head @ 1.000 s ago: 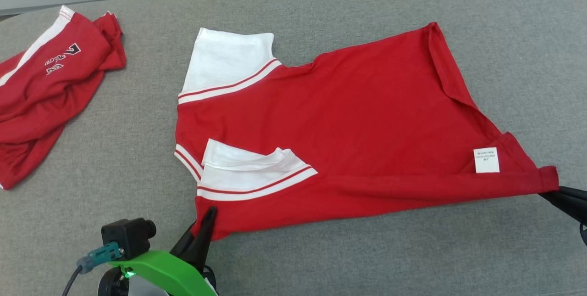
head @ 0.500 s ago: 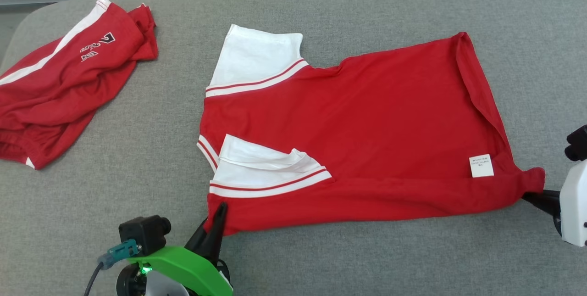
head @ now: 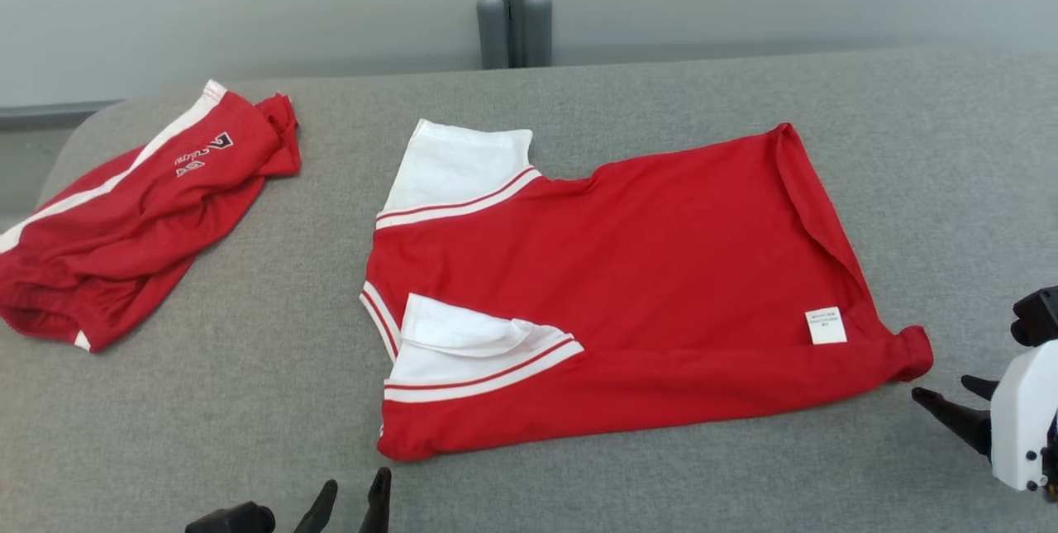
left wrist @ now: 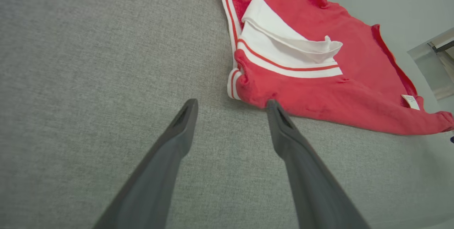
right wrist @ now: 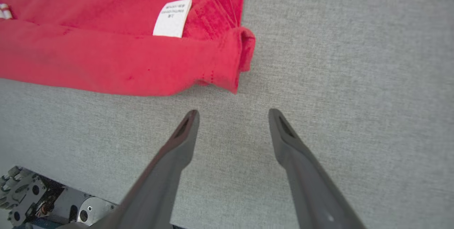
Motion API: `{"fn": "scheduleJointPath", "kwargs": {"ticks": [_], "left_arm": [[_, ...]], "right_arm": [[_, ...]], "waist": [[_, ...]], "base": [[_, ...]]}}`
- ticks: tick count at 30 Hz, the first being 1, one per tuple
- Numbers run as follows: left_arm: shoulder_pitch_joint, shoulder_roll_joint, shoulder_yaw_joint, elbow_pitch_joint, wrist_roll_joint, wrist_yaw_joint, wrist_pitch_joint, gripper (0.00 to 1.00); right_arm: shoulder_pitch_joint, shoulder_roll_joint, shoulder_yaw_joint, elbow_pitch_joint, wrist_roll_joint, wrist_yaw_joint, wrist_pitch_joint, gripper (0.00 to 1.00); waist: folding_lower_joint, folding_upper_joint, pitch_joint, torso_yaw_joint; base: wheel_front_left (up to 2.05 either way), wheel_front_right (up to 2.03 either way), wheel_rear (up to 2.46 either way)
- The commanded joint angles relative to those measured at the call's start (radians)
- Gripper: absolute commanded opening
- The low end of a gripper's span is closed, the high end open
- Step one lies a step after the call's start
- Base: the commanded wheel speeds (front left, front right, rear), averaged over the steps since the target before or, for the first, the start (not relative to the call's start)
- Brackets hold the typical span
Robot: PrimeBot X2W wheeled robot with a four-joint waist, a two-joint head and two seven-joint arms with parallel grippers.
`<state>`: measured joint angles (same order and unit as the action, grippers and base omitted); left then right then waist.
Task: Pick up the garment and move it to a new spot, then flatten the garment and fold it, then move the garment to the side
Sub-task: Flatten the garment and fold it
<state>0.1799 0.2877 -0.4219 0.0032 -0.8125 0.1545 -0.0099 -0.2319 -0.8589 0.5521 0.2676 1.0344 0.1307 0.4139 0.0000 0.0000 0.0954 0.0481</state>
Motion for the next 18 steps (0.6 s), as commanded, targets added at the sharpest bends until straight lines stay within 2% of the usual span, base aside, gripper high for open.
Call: {"fn": "scheduleJointPath", "kwargs": {"ticks": [1, 4, 8, 13, 18], "left_arm": [[0.027, 0.002, 0.012, -0.017, 0.005, 0.007, -0.030, 1.00], [0.049, 0.001, 0.023, -0.043, 0.030, 0.009, -0.088, 1.00], [0.057, 0.005, 0.033, -0.037, 0.083, 0.025, -0.171, 1.00], [0.051, -0.009, 0.055, 0.001, 0.139, 0.034, -0.234, 1.00], [0.034, -0.038, 0.093, 0.036, 0.173, 0.012, -0.253, 1.00]], "right_arm": [[0.027, -0.005, -0.018, -0.012, -0.041, 0.000, -0.047, 1.00], [0.073, 0.007, -0.072, -0.019, -0.127, 0.000, -0.169, 1.00], [0.133, 0.070, -0.158, -0.020, -0.262, 0.000, -0.355, 1.00], [0.235, 0.222, -0.271, 0.006, -0.405, 0.000, -0.535, 1.00], [0.270, 0.346, -0.306, 0.023, -0.505, 0.000, -0.590, 1.00]], "waist": [[0.0000, 0.0000, -0.078, -0.042], [0.0000, 0.0000, -0.096, -0.051], [0.0000, 0.0000, -0.112, -0.065], [0.0000, 0.0000, -0.125, -0.072], [0.0000, 0.0000, -0.111, -0.087]], "base": [[0.00, 0.00, 0.00], [0.00, 0.00, 0.00], [0.00, 0.00, 0.00], [0.00, 0.00, 0.00], [0.00, 0.00, 0.00]]}}
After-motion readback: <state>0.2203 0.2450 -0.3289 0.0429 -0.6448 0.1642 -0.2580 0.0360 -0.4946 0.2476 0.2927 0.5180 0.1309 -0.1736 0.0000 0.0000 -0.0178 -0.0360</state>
